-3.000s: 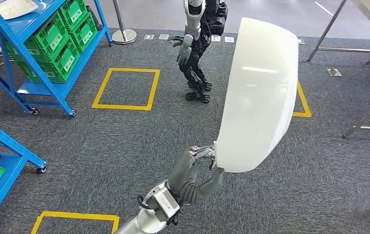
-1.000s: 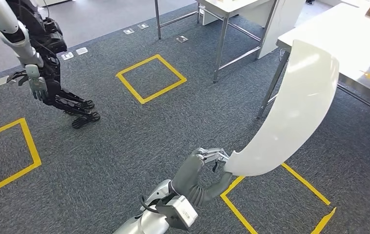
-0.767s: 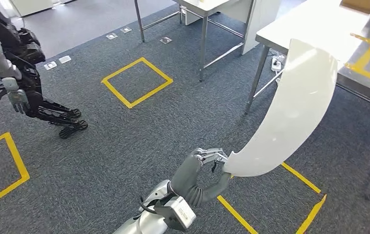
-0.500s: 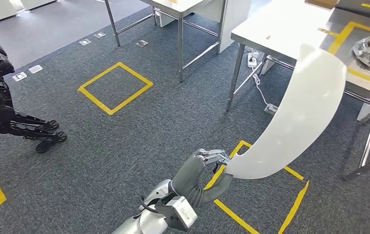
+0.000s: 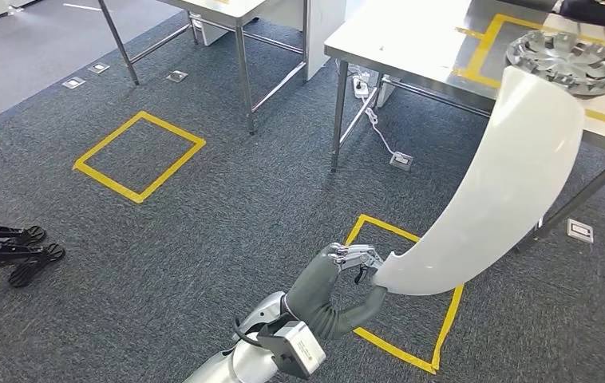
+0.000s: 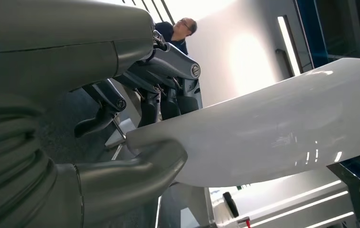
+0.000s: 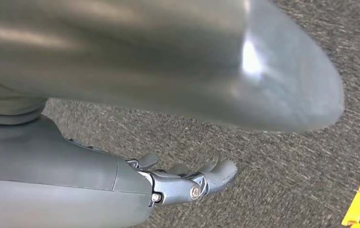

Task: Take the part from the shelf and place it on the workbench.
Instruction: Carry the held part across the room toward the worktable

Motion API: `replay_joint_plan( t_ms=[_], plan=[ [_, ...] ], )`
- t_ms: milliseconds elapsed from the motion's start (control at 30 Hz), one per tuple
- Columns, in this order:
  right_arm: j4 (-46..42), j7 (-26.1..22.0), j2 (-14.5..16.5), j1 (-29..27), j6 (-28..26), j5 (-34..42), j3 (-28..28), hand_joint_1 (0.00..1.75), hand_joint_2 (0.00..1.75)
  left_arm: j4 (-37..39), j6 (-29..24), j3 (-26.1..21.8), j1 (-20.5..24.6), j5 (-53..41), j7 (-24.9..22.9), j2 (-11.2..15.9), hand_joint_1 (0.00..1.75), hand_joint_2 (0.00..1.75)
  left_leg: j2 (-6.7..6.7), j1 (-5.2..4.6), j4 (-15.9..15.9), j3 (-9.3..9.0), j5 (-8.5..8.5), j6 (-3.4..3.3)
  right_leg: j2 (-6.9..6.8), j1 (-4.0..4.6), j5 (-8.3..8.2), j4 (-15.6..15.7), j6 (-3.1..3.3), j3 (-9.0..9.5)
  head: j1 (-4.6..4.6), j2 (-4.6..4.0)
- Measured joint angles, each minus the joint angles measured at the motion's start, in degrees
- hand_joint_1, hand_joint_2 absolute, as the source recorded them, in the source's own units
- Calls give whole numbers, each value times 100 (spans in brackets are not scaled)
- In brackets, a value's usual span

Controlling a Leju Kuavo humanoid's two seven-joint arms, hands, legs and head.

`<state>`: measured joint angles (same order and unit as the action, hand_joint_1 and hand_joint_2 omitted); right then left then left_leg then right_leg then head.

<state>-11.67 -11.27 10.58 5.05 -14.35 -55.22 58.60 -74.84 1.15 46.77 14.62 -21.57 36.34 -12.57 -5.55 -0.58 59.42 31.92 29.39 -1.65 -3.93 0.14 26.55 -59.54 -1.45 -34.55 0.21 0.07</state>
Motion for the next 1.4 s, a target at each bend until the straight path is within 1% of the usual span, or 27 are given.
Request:
replay_joint_plan(
  t_ms=[33, 100, 133, 167, 233, 267, 300, 333, 367, 400, 467, 533, 600, 633, 700, 733, 767, 800, 833, 867, 900, 967, 1000, 1033, 1167, 1300, 1400],
  plan=[
    [0, 1, -1, 4, -3, 0, 1, 0, 0, -3, 6, 0, 3, 24, -9, -3, 175, 175, -49, -7, -5, -12, 8, 27, -33, 24, 5, 75, 34, 26, -1, 0],
    [0, 4, -1, -11, -21, 7, 14, 0, 0, -4, 43, -1, 14, 106, -81, -16, 175, 175, -115, -2, -19, -41, 23, 90, 88, 14, -26, 109, 83, 21, -2, -1],
    [0, 4, -1, -19, -35, 13, 23, 0, 0, -3, 71, -1, 22, 149, -133, -22, 175, 175, -32, 6, 17, -40, 61, 128, 147, -7, -44, 134, 111, 31, -5, -1],
    [0, 2, -1, -18, -50, 20, 31, 0, 0, -1, 98, -1, 28, 180, -179, -26, 175, 175, 108, 16, 143, 3, 150, 166, 213, -33, -66, 160, 139, 44, -11, 0],
    [0, -8, 2, 0, -66, 26, 37, 0, 0, 19, 144, 1, 22, 209, -228, -16, 175, 175, 432, 44, 741, 266, 478, 228, 350, -63, -88, 179, 174, 52, -28, 0],
    [0, -14, 4, 8, -68, 27, 37, 0, 0, 34, 157, 3, 11, 215, -237, -7, 175, 175, 499, 55, 1125, 450, 645, 247, 427, -66, -90, 178, 182, 47, -33, 0],
    [0, -17, 7, 8, -67, 24, 37, 0, 0, 52, 166, 8, -2, 218, -242, 4, 175, 175, 522, 66, 1420, 599, 736, 262, 508, -67, -91, 176, 183, 44, -36, -1],
    [0, -19, 9, 2, -64, 15, 37, 0, 0, 66, 169, 12, -12, 208, -243, 12, 175, 175, 529, 76, 1531, 665, 714, 272, 593, -71, -93, 172, 179, 43, -36, 0],
    [0, -20, 11, -4, -53, 1, 37, 0, 0, 75, 165, 18, -19, 191, -241, 19, 175, 175, 541, 89, 1417, 622, 579, 277, 682, -78, -95, 164, 169, 43, -36, 0],
    [0, -19, 14, -8, -38, -19, 37, 0, 0, 80, 156, 22, -22, 169, -237, 23, 175, 175, 587, 105, 1099, 480, 367, 280, 771, -88, -96, 152, 153, 43, -36, 1],
    [0, -9, 21, -4, 0, -54, 37, 0, 0, 84, 122, 29, -30, 136, -221, 39, 175, 175, 857, 146, 353, 149, 41, 274, 935, -103, -91, 111, 93, 22, -38, 0],
    [0, 2, 24, -6, 19, -75, 37, 0, 0, 93, 80, 31, -52, 132, -200, 56, 175, 175, 1039, 148, 28, 16, -26, 229, 1060, -117, -98, 95, 6, -23, -38, 0],
    [0, 12, 21, -28, 20, -95, 37, 0, 0, 103, 52, 31, -64, 136, -176, 60, 175, 175, 942, 125, 0, 6, -44, 135, 1158, -148, -128, 120, -86, -61, -39, 0],
    [0, 20, 20, -39, 18, -103, 37, 0, 0, 108, 46, 31, -62, 140, -166, 57, 175, 175, 878, 125, -18, -1, -63, 89, 1100, -151, -118, 97, -119, -85, -33, 0],
    [0, 43, 18, -36, 11, -109, 37, 0, 0, 114, 41, 32, -59, 156, -148, 52, 175, 175, 715, 138, -56, -10, -92, 21, 794, -132, 77, -233, -156, -253, -3, -1],
    [0, 52, 19, -25, -1, -107, 37, 0, 0, 122, 40, 33, -59, 167, -143, 52, 175, 175, 639, 128, -60, -11, -92, 6, 604, -118, 259, -571, -168, -418, 12, -1],
    [0, 54, 19, -13, -20, -94, 37, 0, 0, 132, 41, 33, -59, 176, -139, 54, 175, 175, 560, 118, -60, -8, -89, -5, 499, -117, 446, -965, -180, -609, 21, -1],
    [0, 46, 18, -9, -47, -79, 37, 0, 0, 146, 43, 33, -60, 182, -137, 56, 175, 175, 488, 108, -59, -7, -83, -11, 452, -117, 571, -1298, -188, -766, 21, -1],
    [0, 35, 18, -13, -72, -64, 37, 0, 0, 160, 44, 34, -59, 187, -136, 57, 175, 175, 433, 102, -58, -6, -78, -13, 432, -117, 598, -1464, -190, -837, 21, -1],
    [0, 25, 18, -20, -92, -52, 38, 0, 0, 168, 46, 34, -58, 190, -135, 56, 175, 175, 388, 99, -56, -8, -73, -12, 423, -116, 519, -1406, -185, -792, 21, -1],
    [0, 20, 17, -26, -103, -51, 38, 0, 0, 173, 47, 36, -55, 193, -134, 54, 175, 175, 358, 98, -54, -12, -67, -7, 415, -115, 355, -1118, -172, -625, 22, 0],
    [0, 14, 16, -24, -113, -52, 39, 0, 0, 175, 47, 39, -42, 200, -134, 46, 175, 175, 327, 86, -48, -23, -53, 20, 365, -93, 57, -302, -117, -169, 21, 0],
    [0, 11, 17, -18, -118, -53, 39, 0, 0, 175, 47, 42, -34, 203, -133, 43, 175, 175, 321, 76, -47, -27, -47, 43, 343, -75, -17, -19, -83, -15, 20, 0],
    [0, 8, 19, -14, -123, -55, 39, 0, 0, 175, 47, 46, -27, 206, -131, 41, 175, 175, 320, 60, -41, -28, -35, 59, 325, -63, -38, 126, -58, 59, 19, 0],
    [0, 14, 26, -15, -144, -62, 39, 0, 0, 174, 47, 55, -14, 228, -129, 42, 175, 175, 327, 48, -74, -47, -41, 39, 334, -55, -44, 151, -19, 69, 9, 0],
    [0, 12, 28, -14, -157, -81, 39, 0, 0, 173, 11, 55, -8, 235, -204, 41, 175, 175, 328, 54, -124, -76, -70, 107, 335, -48, -39, 149, 21, 67, 8, 0],
    [0, 5, 32, -16, -162, -123, 39, 0, 0, 174, -29, 55, -4, 227, -248, 43, 175, 175, 329, 44, -115, -70, -55, 94, 334, -62, -42, 151, 23, 67, 7, 0]
  ],
)
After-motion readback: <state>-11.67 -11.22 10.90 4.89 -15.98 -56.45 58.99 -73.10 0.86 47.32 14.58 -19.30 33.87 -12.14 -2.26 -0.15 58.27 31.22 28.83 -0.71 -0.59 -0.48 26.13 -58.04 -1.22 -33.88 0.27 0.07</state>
